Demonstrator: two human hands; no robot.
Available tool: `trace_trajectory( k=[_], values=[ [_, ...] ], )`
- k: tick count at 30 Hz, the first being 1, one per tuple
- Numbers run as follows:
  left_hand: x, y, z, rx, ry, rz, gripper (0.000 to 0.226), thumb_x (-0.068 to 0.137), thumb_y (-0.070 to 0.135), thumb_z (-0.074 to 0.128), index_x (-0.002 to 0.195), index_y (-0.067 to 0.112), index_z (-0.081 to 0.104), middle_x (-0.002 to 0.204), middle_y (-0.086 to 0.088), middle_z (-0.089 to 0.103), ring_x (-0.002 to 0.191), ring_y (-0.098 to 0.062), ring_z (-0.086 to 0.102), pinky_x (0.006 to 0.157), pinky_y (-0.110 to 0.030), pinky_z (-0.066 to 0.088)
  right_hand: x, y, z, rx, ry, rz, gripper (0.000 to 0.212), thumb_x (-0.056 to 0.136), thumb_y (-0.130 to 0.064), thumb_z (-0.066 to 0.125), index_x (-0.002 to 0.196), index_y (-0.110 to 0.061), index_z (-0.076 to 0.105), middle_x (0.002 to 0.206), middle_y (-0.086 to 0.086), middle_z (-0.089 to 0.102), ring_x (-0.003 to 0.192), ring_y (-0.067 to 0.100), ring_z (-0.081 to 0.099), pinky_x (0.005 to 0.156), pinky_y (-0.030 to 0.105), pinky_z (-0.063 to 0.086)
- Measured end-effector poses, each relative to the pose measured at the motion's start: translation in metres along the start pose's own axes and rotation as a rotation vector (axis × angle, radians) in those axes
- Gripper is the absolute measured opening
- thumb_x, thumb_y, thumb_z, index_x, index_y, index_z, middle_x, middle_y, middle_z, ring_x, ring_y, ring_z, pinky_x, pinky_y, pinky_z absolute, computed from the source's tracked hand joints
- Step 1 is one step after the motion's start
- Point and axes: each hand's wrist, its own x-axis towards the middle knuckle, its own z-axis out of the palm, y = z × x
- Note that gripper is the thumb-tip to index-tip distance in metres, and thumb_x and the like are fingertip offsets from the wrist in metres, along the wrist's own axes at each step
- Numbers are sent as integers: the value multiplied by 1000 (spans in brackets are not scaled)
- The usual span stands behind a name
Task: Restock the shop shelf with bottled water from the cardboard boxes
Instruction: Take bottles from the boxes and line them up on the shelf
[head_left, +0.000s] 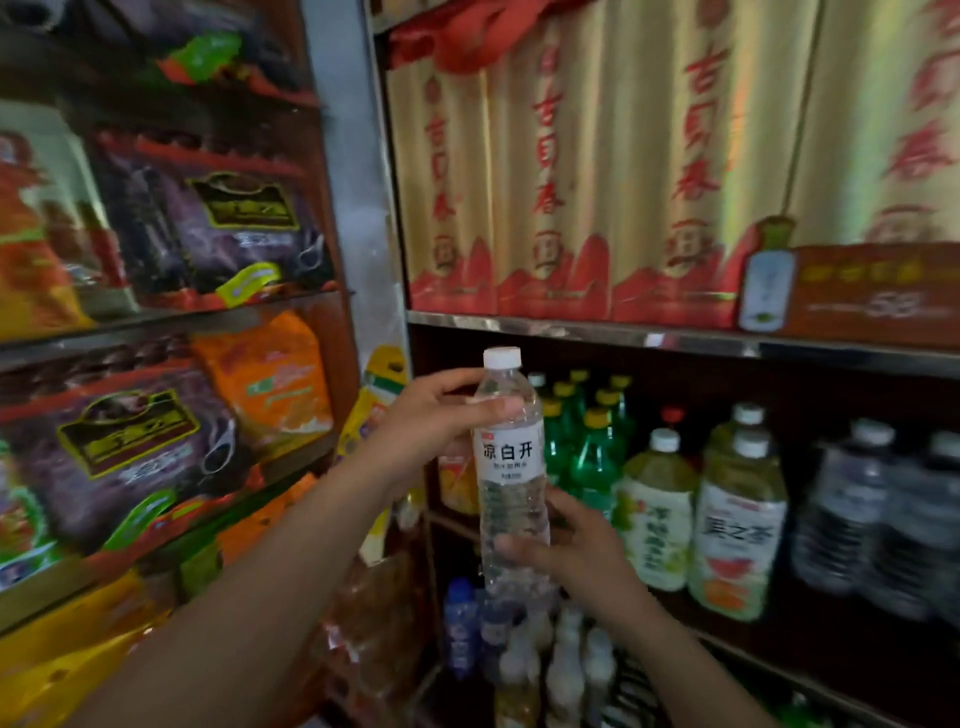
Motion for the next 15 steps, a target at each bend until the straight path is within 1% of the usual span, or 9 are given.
trace_trajectory(
  k=[3, 4, 6, 7, 8, 10, 11, 13, 15],
  values=[
    [11, 23, 29, -13, -73, 55, 54, 61, 34, 81, 111, 26, 64, 96, -2, 75, 91, -17, 71, 81, -37, 56, -9, -19, -32, -79, 87, -53, 49, 69, -25, 83, 114, -29, 65, 104, -15, 72, 95, 6, 69, 84, 28, 56],
    [14, 30, 40, -12, -96, 68, 49, 65, 31, 80, 110, 27, 63, 96, -2, 75, 90, -17, 71, 80, -35, 56, -12, -23, -42, -93, 128, -64, 46, 69, -22, 84, 110, -30, 67, 101, -16, 73, 93, 6, 69, 81, 25, 56],
    [19, 40, 63, -21, -148, 97, 49, 71, 26, 78, 117, 24, 61, 96, -4, 75, 91, -18, 71, 82, -35, 56, -23, -31, -64, -138, 200, -76, 42, 69, -20, 84, 102, -37, 65, 94, -22, 72, 88, 0, 68, 72, 15, 53],
    [21, 44, 76, -21, -180, 113, 51, 72, 26, 78, 120, 22, 60, 97, -4, 75, 92, -18, 71, 84, -37, 56, -29, -33, -76, -167, 235, -74, 42, 69, -23, 84, 101, -41, 64, 94, -22, 71, 87, -2, 67, 71, 14, 53],
    [23, 48, 89, -14, -212, 127, 53, 72, 27, 78, 122, 21, 60, 97, -3, 75, 93, -18, 71, 86, -39, 55, -35, -35, -88, -189, 274, -68, 42, 68, -26, 85, 101, -42, 64, 96, -20, 71, 89, -2, 67, 75, 17, 54],
    [26, 52, 117, -14, -267, 140, 57, 70, 30, 78, 124, 21, 60, 98, -3, 75, 95, -17, 70, 89, -42, 54, -51, -35, -112, -214, 346, -53, 43, 66, -32, 86, 104, -40, 66, 102, -15, 72, 95, 4, 67, 87, 33, 55],
    [27, 53, 132, -13, -300, 149, 54, 70, 30, 78, 121, 23, 62, 97, -2, 75, 94, -16, 71, 89, -41, 54, -60, -35, -123, -242, 379, -50, 45, 65, -36, 85, 106, -37, 68, 103, -14, 72, 98, 5, 66, 90, 37, 54],
    [26, 56, 165, -12, -375, 170, 40, 73, 29, 78, 111, 29, 65, 96, 1, 75, 91, -13, 71, 85, -37, 55, -80, -32, -145, -299, 437, -48, 48, 65, -39, 85, 110, -31, 69, 104, -13, 72, 99, 4, 66, 92, 40, 53],
    [25, 56, 197, -27, -435, 173, 34, 74, 27, 77, 105, 34, 65, 94, 5, 75, 89, -8, 70, 81, -31, 54, -98, -26, -166, -286, 526, -26, 50, 64, -33, 87, 110, -28, 67, 103, -11, 73, 98, 6, 67, 91, 39, 53]
  ],
)
